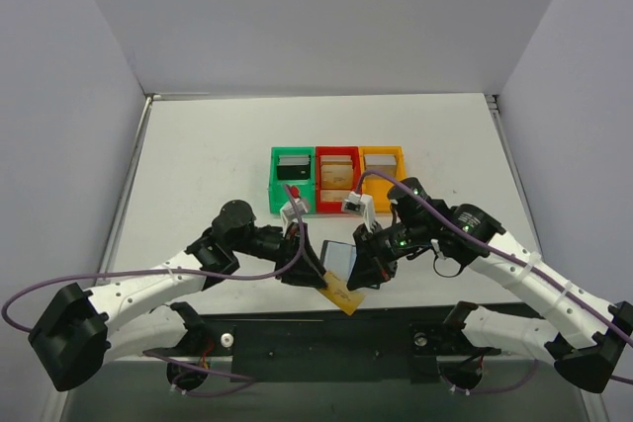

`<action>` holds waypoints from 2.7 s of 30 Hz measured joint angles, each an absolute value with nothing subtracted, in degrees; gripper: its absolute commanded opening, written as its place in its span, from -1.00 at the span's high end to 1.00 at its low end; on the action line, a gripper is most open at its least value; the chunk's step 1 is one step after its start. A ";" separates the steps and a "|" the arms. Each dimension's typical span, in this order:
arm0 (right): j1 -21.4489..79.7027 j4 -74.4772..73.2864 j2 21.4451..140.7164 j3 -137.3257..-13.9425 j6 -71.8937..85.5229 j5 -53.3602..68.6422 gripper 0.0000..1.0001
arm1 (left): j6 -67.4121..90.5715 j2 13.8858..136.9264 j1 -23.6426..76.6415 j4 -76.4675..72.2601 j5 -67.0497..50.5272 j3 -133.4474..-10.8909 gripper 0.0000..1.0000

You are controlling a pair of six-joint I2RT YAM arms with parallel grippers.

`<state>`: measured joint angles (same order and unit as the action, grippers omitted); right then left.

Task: Take the credit cards out of the card holder
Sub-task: Place the credit card in the storage box.

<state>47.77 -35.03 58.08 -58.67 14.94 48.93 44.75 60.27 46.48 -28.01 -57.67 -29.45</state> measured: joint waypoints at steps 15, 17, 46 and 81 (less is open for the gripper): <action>48.10 -35.90 58.08 -59.51 15.40 47.35 0.28 | 45.78 62.02 48.71 -31.31 -58.04 -30.02 1.00; 48.10 -35.42 58.08 -59.86 15.77 46.89 0.24 | 45.98 61.49 48.71 -32.05 -57.25 -29.95 1.00; 46.26 -28.84 57.65 -58.59 20.97 46.83 0.69 | 47.16 59.05 48.27 -36.32 -53.71 -27.97 1.00; 39.92 -29.41 60.36 -66.76 17.21 33.10 1.00 | 47.00 39.31 18.06 -8.60 -32.84 -27.20 -0.01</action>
